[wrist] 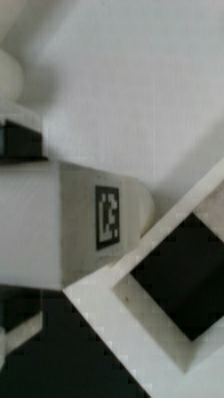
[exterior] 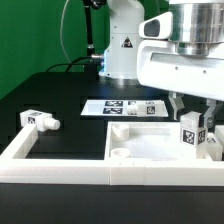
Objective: Assemble one leg
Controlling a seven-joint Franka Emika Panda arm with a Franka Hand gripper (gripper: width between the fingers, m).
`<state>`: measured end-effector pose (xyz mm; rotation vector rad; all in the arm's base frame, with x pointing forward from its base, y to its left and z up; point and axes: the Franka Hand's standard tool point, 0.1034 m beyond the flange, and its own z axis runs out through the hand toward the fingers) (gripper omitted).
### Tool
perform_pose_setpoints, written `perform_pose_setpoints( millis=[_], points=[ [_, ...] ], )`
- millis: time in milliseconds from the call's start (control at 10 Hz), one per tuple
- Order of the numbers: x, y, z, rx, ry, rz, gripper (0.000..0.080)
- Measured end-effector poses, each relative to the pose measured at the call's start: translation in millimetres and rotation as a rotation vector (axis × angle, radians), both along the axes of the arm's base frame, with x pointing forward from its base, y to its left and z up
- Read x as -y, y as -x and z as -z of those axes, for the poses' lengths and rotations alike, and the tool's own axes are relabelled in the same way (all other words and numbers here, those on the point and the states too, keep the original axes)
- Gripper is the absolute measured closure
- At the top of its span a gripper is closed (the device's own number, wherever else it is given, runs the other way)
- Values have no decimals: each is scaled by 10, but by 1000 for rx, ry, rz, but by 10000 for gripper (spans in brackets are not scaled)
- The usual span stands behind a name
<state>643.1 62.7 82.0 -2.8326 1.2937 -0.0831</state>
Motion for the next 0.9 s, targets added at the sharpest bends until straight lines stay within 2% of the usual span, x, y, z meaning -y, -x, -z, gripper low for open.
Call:
perform_pose_setpoints(
  millis=[100,200,300,400,500,900],
  points=[
    [-1,0,3,0,1,-39,429],
    [-6,0,4,0,-1,-37,289],
    [-12,1,-1,1,3,-111,194],
    [-15,-8,-17,5,9,-211,194],
    [-15,-21,-41,13,13,-274,157],
    [-5,-9,-32,-2,46,-626,151]
  ],
)
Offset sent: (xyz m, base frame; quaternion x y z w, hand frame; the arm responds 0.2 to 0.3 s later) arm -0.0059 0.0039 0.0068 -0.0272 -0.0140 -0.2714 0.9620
